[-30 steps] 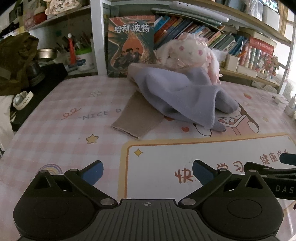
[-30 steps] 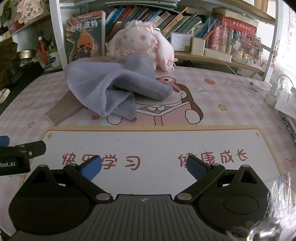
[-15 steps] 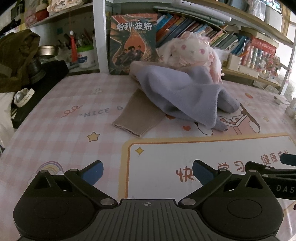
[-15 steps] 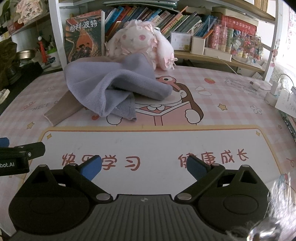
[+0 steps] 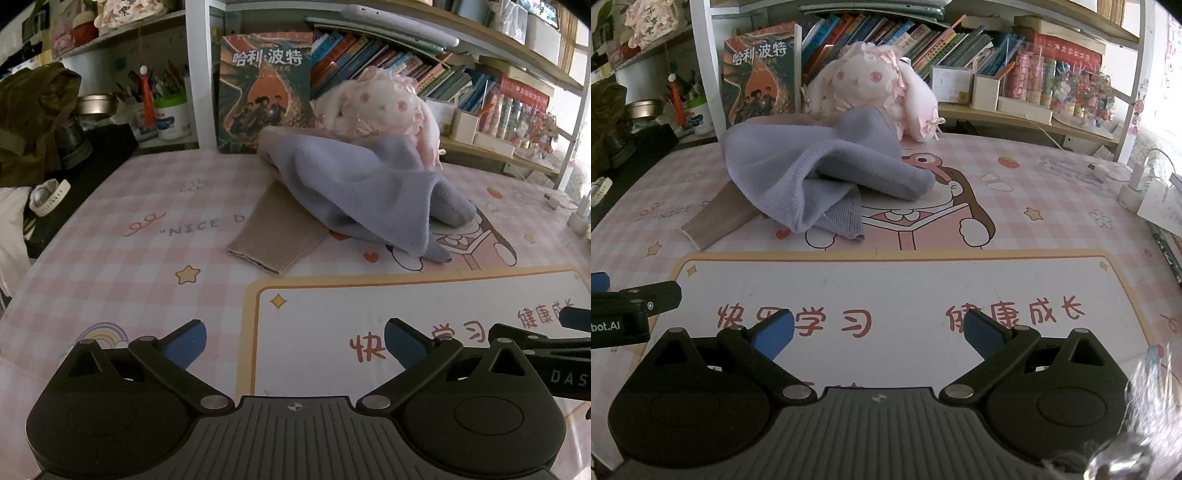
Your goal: Fold clothes
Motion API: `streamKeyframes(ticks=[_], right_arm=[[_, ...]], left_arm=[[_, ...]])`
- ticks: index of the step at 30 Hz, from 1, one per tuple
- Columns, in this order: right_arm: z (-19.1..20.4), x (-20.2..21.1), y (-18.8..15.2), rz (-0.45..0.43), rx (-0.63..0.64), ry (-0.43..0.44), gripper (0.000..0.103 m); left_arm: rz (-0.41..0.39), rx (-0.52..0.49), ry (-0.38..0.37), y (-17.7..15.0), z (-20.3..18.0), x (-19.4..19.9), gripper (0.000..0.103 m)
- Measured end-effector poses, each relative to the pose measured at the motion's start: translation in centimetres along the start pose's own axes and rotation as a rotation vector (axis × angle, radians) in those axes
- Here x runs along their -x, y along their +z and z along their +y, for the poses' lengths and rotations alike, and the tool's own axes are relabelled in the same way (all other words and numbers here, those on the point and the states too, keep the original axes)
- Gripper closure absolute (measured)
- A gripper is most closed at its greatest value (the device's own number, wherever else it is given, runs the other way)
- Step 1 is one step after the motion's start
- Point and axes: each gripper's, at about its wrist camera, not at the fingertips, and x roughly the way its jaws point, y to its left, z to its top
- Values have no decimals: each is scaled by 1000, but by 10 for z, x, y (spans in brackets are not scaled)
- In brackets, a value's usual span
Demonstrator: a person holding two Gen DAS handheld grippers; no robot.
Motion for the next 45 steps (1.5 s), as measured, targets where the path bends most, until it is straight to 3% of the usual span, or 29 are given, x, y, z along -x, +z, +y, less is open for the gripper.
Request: streamKeyframes(ticks=[45], right_arm=[[1,7,0,-9,-18,-3,4]], left_arm=[[-13,-7,7,2,3,5,0]])
